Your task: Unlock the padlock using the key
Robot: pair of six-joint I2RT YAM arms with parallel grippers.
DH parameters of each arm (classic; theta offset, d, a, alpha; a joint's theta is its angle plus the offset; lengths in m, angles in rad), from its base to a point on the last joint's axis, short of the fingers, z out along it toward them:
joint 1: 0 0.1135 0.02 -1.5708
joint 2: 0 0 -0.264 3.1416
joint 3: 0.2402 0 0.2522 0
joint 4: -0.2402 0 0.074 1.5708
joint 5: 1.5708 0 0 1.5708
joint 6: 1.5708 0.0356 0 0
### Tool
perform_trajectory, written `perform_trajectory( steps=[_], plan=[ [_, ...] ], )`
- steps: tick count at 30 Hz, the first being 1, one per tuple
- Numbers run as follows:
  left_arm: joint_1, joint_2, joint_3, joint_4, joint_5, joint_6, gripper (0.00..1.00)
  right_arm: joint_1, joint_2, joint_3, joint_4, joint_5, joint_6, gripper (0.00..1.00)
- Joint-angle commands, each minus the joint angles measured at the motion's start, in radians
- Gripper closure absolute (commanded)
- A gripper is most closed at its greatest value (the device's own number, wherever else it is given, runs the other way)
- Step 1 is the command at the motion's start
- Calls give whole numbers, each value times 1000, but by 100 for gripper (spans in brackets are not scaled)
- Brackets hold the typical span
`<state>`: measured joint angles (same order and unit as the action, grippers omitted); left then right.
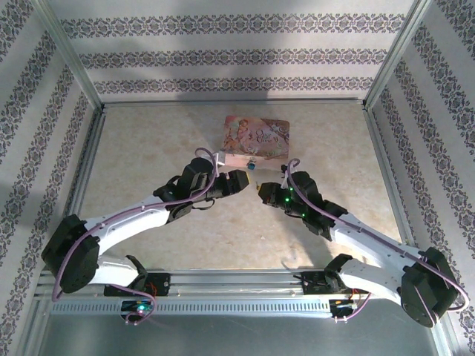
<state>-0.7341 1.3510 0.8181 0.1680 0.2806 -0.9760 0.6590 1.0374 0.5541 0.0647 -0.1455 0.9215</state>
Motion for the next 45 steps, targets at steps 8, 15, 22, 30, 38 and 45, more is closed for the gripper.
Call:
perform_trajectory(
  steps=[8, 15, 22, 30, 38, 45],
  plan=[
    [-28, 52, 48, 77, 15, 14, 41, 32, 33, 56, 34, 15, -6, 100],
    [-32, 84, 68, 88, 12, 21, 48, 39, 35, 64, 34, 15, -9, 100],
    [-33, 122, 99, 88, 26, 34, 58, 44, 30, 64, 32, 17, -6, 100],
    [-34, 132, 102, 91, 29, 40, 79, 44, 28, 58, 32, 23, -4, 100],
    [-34, 132, 107, 62, 17, 64, 92, 43, 22, 58, 30, 27, -3, 100],
    [-11, 63, 81, 39, 12, 135, 100, 15, -24, 47, 13, -15, -40, 100]
  ],
)
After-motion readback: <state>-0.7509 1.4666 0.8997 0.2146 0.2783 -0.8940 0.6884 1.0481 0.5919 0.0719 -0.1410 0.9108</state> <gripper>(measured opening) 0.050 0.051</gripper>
